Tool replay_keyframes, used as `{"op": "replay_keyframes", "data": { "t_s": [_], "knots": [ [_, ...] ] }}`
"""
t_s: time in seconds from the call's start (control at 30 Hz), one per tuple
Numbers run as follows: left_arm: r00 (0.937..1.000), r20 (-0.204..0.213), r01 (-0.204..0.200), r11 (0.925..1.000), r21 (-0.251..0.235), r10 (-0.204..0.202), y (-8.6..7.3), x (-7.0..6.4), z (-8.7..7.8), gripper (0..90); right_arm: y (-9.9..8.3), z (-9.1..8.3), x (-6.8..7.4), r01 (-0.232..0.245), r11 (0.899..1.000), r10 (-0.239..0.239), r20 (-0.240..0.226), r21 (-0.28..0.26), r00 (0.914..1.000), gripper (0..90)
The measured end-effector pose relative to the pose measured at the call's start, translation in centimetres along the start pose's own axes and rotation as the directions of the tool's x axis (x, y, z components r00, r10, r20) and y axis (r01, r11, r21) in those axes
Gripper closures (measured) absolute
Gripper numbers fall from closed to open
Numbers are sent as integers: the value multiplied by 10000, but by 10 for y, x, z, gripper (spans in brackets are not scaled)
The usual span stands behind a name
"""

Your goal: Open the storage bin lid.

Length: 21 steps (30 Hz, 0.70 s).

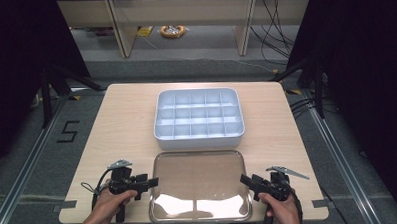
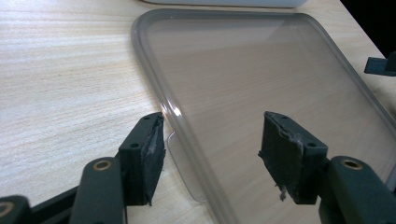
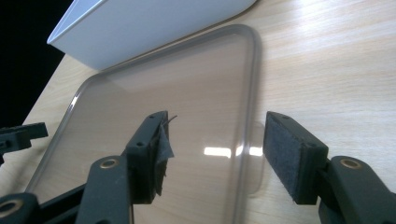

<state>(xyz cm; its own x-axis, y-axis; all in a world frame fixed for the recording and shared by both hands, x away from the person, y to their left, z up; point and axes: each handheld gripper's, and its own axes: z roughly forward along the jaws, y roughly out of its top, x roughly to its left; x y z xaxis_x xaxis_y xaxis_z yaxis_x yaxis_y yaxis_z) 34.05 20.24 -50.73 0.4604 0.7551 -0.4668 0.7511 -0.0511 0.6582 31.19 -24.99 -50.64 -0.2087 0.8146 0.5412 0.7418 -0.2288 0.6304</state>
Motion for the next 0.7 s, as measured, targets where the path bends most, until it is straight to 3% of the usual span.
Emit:
{"op": "replay_keyframes", "data": {
  "t_s": [0.07,0.17,0.23,0.27,0.3,0.37,0.4,0.43,0.47,0.5,0.53,0.6,0.67,0.7],
  "knots": [
    [9999,15,-101,9999,-38,101,1,0,-2,389,0,1,1,176,9998,-176,-126,0,9998,420],
    [10000,35,-39,9999,-138,40,0,-1,-3,382,1,-2,4,-110,9999,110,-199,-15,9997,418],
    [9999,91,-46,9997,-231,48,1,-2,-4,379,1,-2,3,-44,9999,42,-169,-125,9998,417],
    [9992,-19,-391,9990,-219,390,1,-3,-6,376,2,-2,1,-15,9999,14,-89,-150,10000,410],
    [9992,-19,-391,9990,-219,390,1,-3,-6,373,3,-2,-1,427,9988,-428,-40,-235,9991,405],
    [9995,105,-299,9989,-366,303,2,-4,-6,362,3,-2,-1,548,9982,-550,-56,-256,9985,400],
    [9995,167,-278,9990,-348,284,2,-4,-6,362,5,0,-5,988,9944,-989,-10,-367,9951,397],
    [9993,176,-317,9989,-338,323,2,-4,-6,354,5,-1,-1,747,9967,-750,-64,-311,9972,392],
    [9994,110,-312,9990,-312,315,2,-3,-6,345,6,-1,0,920,9949,-917,101,-413,9957,383],
    [9996,45,-266,9991,-320,268,2,-3,-6,337,6,-2,3,440,9984,-446,-167,-346,9989,375],
    [9996,5,-277,9991,-332,277,2,-2,-5,332,7,-2,2,683,9965,-685,-24,-475,9976,363],
    [9992,-82,-398,9990,-194,396,3,2,-6,324,7,-2,2,577,9975,-571,165,-405,9982,341],
    [9994,-89,-328,9991,-267,326,3,1,-6,320,7,-2,2,533,9976,-531,52,-438,9986,340],
    [9994,-123,-319,9992,-257,316,4,2,-7,307,8,-1,1,785,9952,-773,237,-588,9967,328]
  ]
}}
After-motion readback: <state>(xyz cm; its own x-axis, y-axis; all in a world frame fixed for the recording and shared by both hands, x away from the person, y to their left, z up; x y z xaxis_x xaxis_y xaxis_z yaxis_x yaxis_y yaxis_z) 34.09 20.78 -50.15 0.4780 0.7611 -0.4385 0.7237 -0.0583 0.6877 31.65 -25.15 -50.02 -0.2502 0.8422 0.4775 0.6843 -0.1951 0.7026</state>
